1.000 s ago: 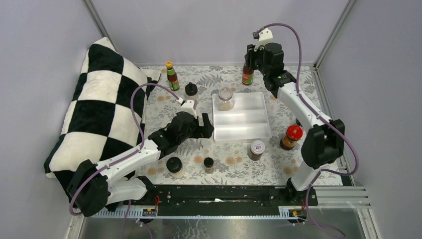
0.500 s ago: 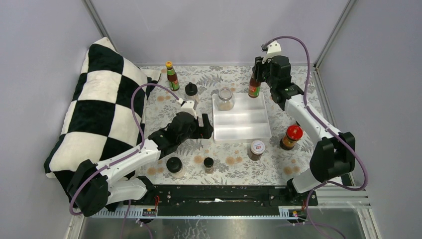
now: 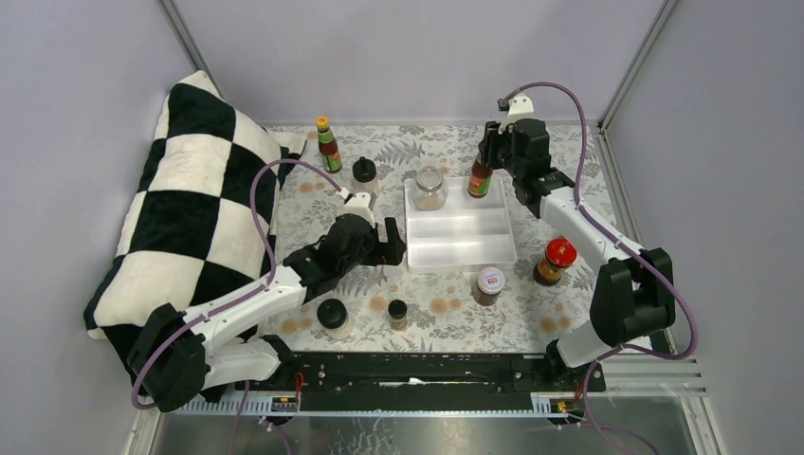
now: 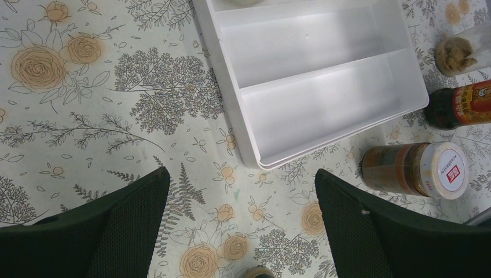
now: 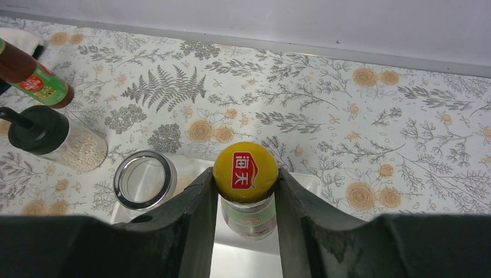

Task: Organize the condiment bottles
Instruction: Place the bottle in the storage box.

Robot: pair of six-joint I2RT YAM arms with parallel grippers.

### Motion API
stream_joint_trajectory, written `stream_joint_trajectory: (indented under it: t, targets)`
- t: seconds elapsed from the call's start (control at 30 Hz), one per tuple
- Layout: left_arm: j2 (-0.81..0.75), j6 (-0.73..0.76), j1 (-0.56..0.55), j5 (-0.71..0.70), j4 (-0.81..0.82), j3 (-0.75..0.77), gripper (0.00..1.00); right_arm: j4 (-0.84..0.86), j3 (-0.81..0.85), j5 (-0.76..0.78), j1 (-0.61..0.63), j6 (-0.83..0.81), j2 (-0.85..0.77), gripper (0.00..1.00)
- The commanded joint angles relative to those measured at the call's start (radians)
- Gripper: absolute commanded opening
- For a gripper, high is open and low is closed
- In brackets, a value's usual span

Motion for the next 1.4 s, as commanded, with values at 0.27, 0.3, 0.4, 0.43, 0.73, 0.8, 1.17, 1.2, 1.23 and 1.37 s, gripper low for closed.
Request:
stream_joint_trajectory:
  t: [0.27, 0.3, 0.4, 0.43, 0.73, 0.8, 1.17, 1.2, 1.23, 1.37]
  targets:
    - [0.004, -0.006, -0.008, -0.029, 0.008, 0.010, 0.99, 0.198, 0.015, -0.040, -0.003, 0.025, 0.019, 0.35]
    - [0.004, -0.005, -0.008, -0.029, 0.008, 0.009, 0.99, 0.197, 0.012, -0.028, -0.003, 0.018, 0.021, 0.35]
    - [0.008, -0.002, -0.008, -0.028, 0.010, 0.012, 0.99, 0.201, 0.003, 0.006, -0.003, 0.003, 0.026, 0.35]
    - [0.013, -0.002, -0.008, -0.027, 0.010, 0.013, 0.99, 0.202, -0.002, 0.018, -0.003, -0.002, 0.028, 0.35]
    - [0.025, 0.007, -0.008, -0.025, 0.010, 0.022, 0.99, 0.248, -0.046, 0.114, -0.003, -0.036, 0.055, 0.34]
    - [0.029, 0.007, -0.009, -0.025, 0.010, 0.023, 0.99, 0.266, -0.058, 0.129, -0.003, -0.036, 0.061, 0.34]
    - [0.051, 0.012, -0.009, -0.021, 0.013, 0.033, 0.99, 0.394, -0.140, 0.219, -0.004, -0.093, 0.060, 0.33]
    - [0.053, 0.012, -0.008, -0.020, 0.013, 0.034, 0.99, 0.400, -0.142, 0.221, -0.003, -0.094, 0.060, 0.33]
    - [0.055, 0.012, -0.009, -0.019, 0.014, 0.035, 0.99, 0.406, -0.143, 0.223, -0.004, -0.092, 0.060, 0.33]
    - [0.058, 0.012, -0.009, -0.020, 0.015, 0.036, 0.99, 0.439, -0.161, 0.219, -0.003, -0.081, 0.065, 0.33]
